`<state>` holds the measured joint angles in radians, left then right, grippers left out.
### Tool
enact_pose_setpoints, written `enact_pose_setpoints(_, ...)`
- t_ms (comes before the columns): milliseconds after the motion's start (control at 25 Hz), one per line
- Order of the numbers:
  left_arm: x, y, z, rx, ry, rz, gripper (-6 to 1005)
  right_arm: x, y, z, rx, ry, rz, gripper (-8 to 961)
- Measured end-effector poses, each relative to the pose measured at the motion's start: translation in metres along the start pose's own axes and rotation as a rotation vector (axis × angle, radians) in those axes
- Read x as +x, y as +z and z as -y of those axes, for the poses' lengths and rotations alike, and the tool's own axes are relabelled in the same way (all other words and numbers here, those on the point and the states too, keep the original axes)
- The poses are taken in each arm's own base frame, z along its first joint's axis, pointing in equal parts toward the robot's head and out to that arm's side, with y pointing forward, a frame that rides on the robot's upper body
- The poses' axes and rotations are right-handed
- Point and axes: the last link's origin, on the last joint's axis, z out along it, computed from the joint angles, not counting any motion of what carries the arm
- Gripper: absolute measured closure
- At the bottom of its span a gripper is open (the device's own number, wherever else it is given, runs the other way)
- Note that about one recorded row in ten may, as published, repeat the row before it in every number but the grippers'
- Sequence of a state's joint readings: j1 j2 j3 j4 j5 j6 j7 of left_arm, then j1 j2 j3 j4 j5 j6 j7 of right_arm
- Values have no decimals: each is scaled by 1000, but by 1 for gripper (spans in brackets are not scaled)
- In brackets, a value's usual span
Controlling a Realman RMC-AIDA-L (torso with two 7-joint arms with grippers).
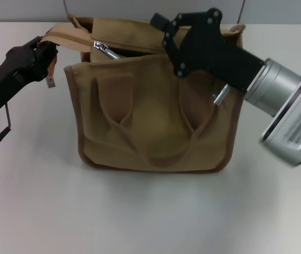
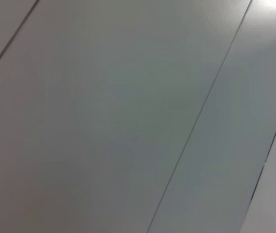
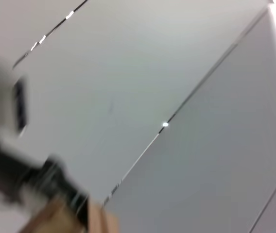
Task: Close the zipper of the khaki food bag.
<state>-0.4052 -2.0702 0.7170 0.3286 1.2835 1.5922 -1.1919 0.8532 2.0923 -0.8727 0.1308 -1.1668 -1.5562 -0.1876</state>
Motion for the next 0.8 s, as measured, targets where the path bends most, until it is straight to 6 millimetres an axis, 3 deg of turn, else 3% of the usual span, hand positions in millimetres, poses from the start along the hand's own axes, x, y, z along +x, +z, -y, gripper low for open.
enact_pose_setpoints(80,0,3,-3,-18,-4,-4,983,-3,7,7,-10,220,27,954)
enact_pose_setpoints(120,0,3,-3,-18,-4,-4,983,-3,7,7,-10,220,27,954)
enact_pose_setpoints(160,0,4,-4,-25,-4,-4,983,-4,13,10,-49,350,34,954)
enact_pose_setpoints(360,0,11,-8,-64,-20,1,983,-9,18,23,-194,599,22,921)
enact_pose_setpoints(520,-1,12,-10,-74,-21,5,983,-10,16,27,-262,650,-15,856)
enact_pose_setpoints(800,-1,14,-11,-85,-22,6,984,-7,11,17,-334,603,-58,574)
